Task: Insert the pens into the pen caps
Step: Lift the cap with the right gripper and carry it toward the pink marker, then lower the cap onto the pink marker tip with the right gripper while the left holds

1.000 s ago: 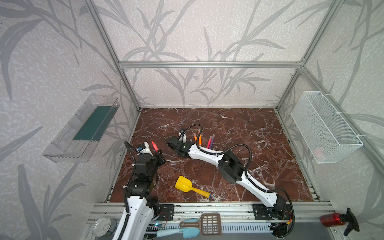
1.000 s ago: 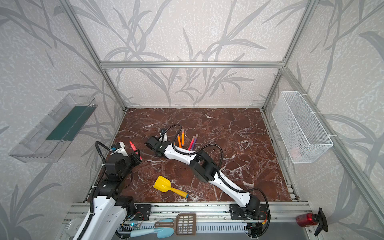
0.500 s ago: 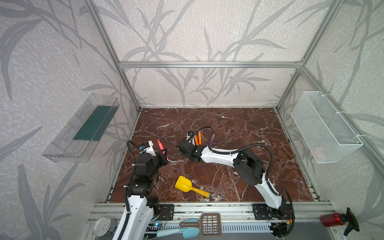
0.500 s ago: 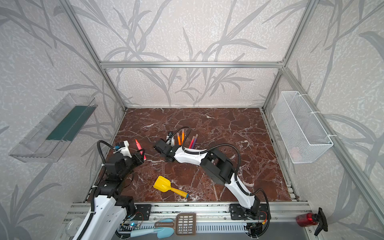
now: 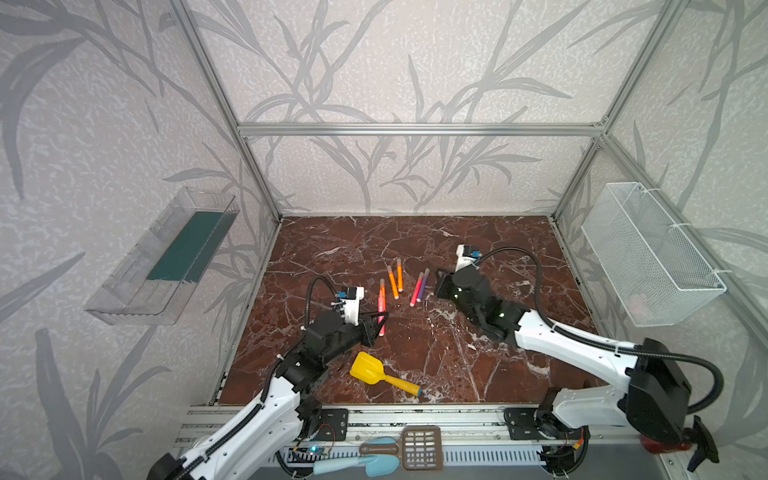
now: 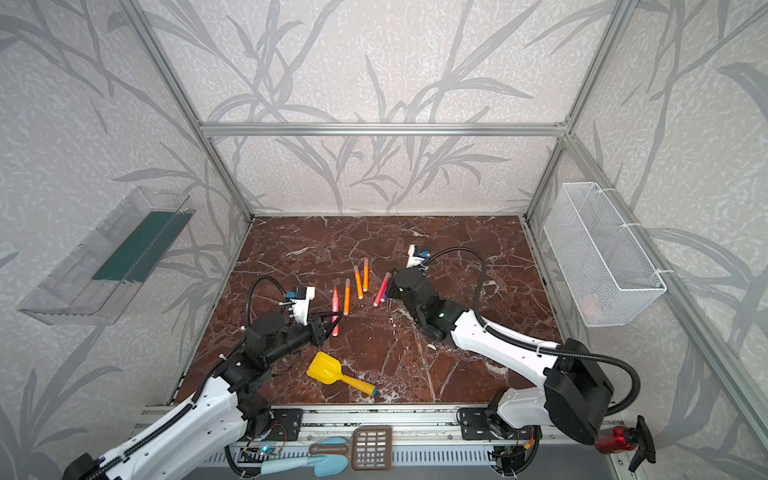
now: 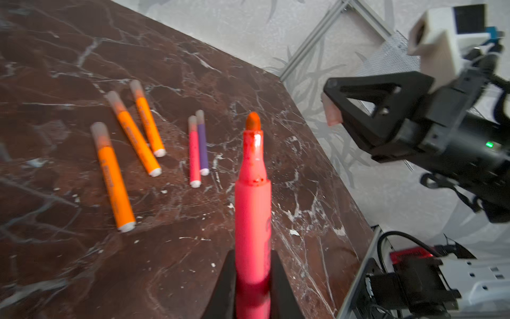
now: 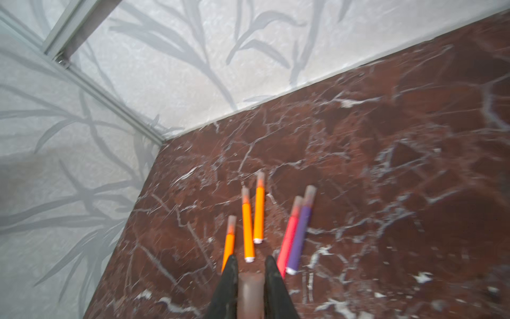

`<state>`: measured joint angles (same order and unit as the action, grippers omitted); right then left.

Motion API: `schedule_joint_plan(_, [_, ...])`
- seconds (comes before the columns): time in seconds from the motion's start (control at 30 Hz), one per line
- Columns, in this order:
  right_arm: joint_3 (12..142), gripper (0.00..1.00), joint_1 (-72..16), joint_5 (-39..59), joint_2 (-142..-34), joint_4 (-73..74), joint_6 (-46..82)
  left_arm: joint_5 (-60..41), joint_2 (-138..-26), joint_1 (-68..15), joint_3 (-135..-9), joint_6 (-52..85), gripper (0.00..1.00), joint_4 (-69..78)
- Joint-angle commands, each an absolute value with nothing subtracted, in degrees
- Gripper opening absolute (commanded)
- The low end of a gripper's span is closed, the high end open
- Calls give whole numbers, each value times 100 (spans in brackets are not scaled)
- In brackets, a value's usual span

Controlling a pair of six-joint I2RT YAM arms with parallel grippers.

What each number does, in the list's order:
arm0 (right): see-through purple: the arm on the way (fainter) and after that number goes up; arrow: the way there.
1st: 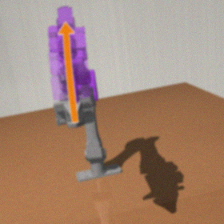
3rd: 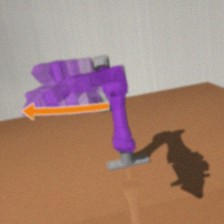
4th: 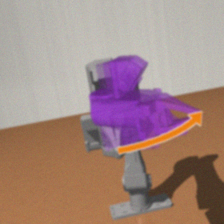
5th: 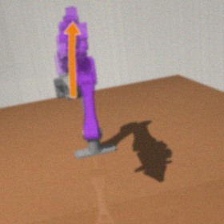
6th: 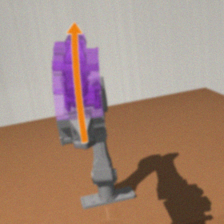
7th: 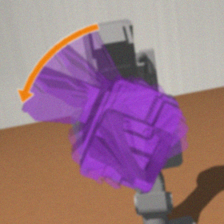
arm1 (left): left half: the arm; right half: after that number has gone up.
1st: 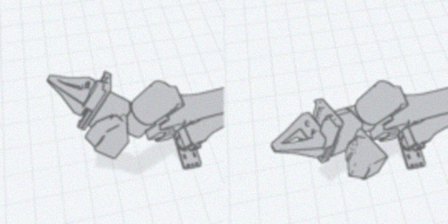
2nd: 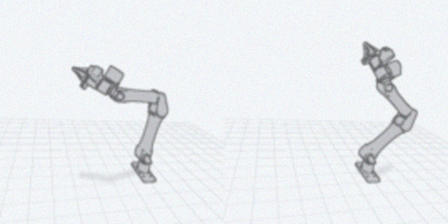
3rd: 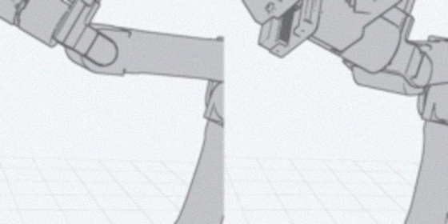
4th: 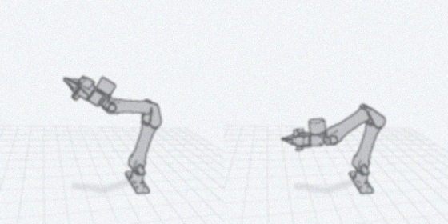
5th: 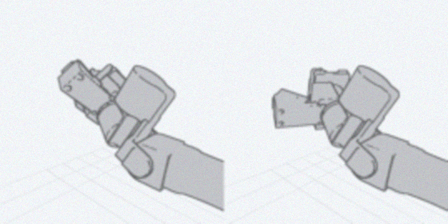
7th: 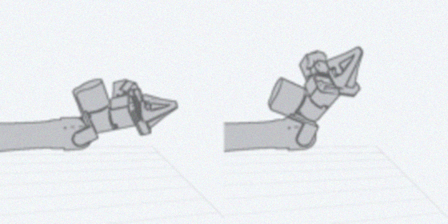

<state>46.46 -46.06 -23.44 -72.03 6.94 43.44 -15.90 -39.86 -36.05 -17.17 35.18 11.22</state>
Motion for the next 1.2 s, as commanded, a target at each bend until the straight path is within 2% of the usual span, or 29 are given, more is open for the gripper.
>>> schedule_joint_plan(0.0, [4176,0,-4225,-2001,-6525,647,4311,-880,-4296,-4221,-1721,3387,0,1805])
schedule_joint_plan(0.13, [3649,0,-3512,-1064,-5832,890,4478,-355,-4990,-5119,-2007,3112,0,2078])
schedule_joint_plan(0.3, [3335,0,-3419,-523,-5360,1439,4410,-166,-5738,-5901,-2363,2749,0,2408])
schedule_joint_plan(0.63, [3318,0,-3477,520,-5711,2437,4876,-188,-6387,-6047,-2444,2797,0,2985])
schedule_joint_plan(0.87, [2774,0,-4148,123,-5792,3243,5167,-26,-6531,-6047,-2428,2837,0,3216])
schedule_joint_plan(1.17, [2642,0,-4386,-141,-5782,3401,5147,-164,-6760,-6046,-2430,2934,0,3531])
